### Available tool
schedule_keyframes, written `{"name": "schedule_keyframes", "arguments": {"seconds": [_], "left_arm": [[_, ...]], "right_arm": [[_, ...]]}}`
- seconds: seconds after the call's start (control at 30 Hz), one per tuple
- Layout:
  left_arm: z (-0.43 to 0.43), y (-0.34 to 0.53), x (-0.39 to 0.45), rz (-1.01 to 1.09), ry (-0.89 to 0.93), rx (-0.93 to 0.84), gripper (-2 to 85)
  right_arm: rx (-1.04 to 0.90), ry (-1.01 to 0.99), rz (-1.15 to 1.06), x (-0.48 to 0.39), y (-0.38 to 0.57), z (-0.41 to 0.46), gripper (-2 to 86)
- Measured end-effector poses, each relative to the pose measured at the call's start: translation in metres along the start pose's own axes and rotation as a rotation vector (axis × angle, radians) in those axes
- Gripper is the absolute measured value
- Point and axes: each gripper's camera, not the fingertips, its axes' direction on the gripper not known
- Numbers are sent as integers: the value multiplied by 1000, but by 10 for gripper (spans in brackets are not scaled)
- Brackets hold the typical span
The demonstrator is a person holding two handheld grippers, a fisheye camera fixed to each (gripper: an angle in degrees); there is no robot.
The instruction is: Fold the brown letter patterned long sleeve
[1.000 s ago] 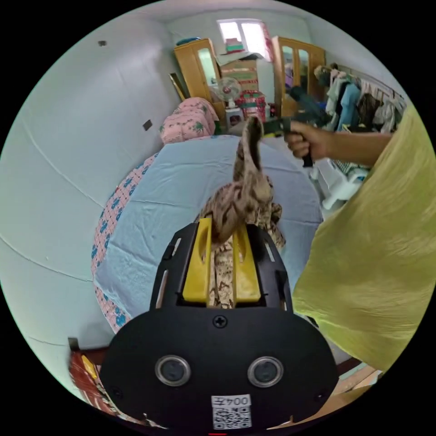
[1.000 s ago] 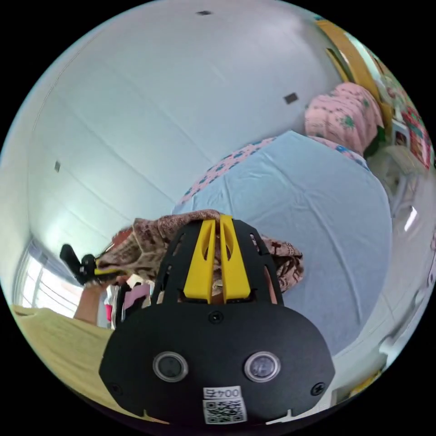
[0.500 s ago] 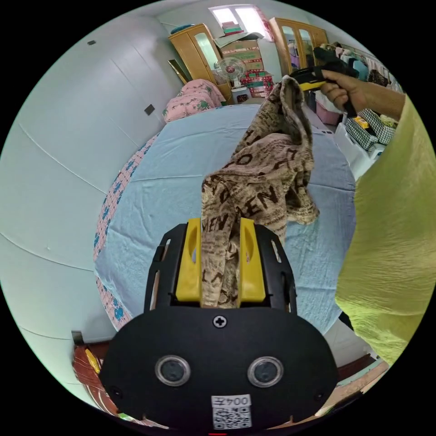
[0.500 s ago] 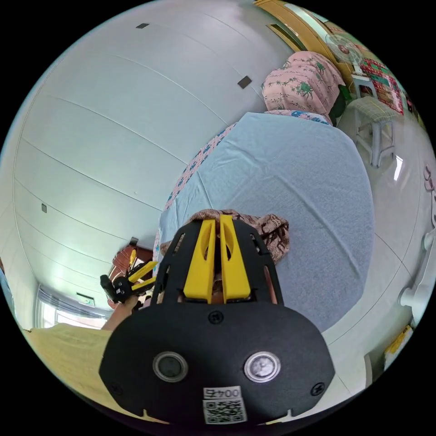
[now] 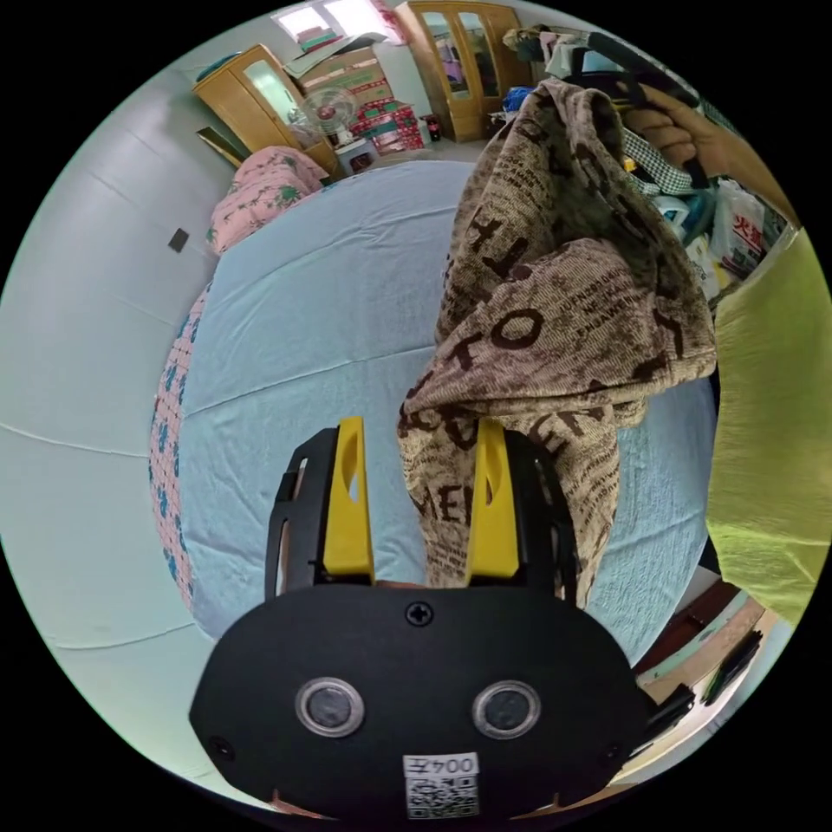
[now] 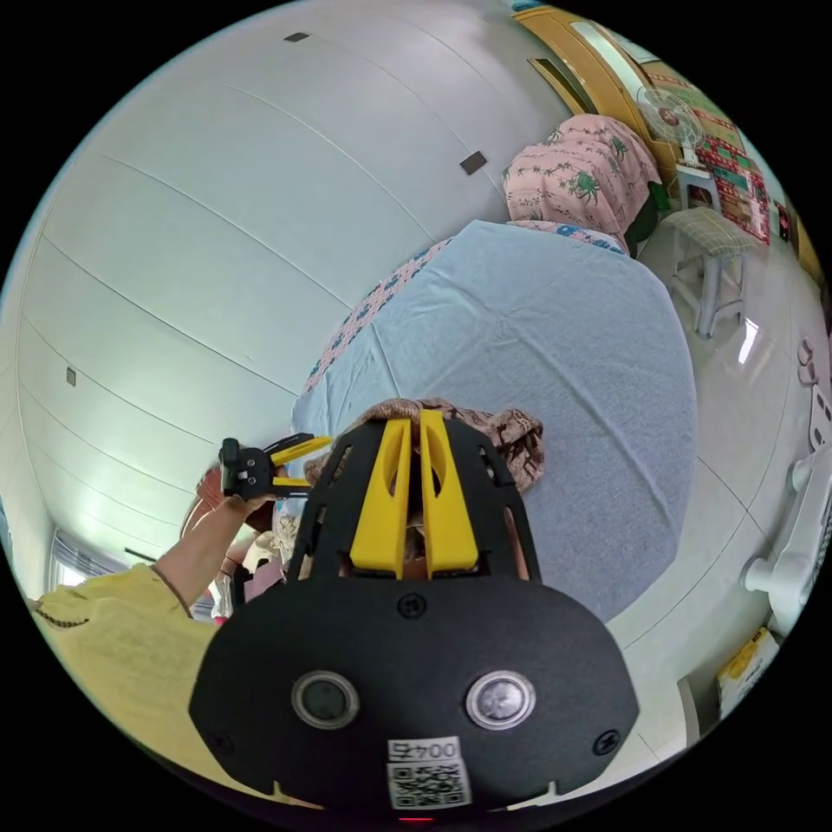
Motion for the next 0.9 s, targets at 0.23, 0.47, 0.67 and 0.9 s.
{"name": "schedule_keyframes", "arguments": {"seconds": [0.23,0.47,0.67,0.9], "left_arm": [[-22,22,-31,-8,158,67,76],[-80,104,-74,-244,283,274,18],[-216,220,-98,-644,149,524,10],[-473,315,-46,-884,-326,725,7]], "right_arm": [[24,32,-31,-41,22,-20,3],[57,79,-75,-84,56,-48,2],[132,49,-166,-123,62,-91,1],[291,-154,-437,-219,44,-182,-1]]}}
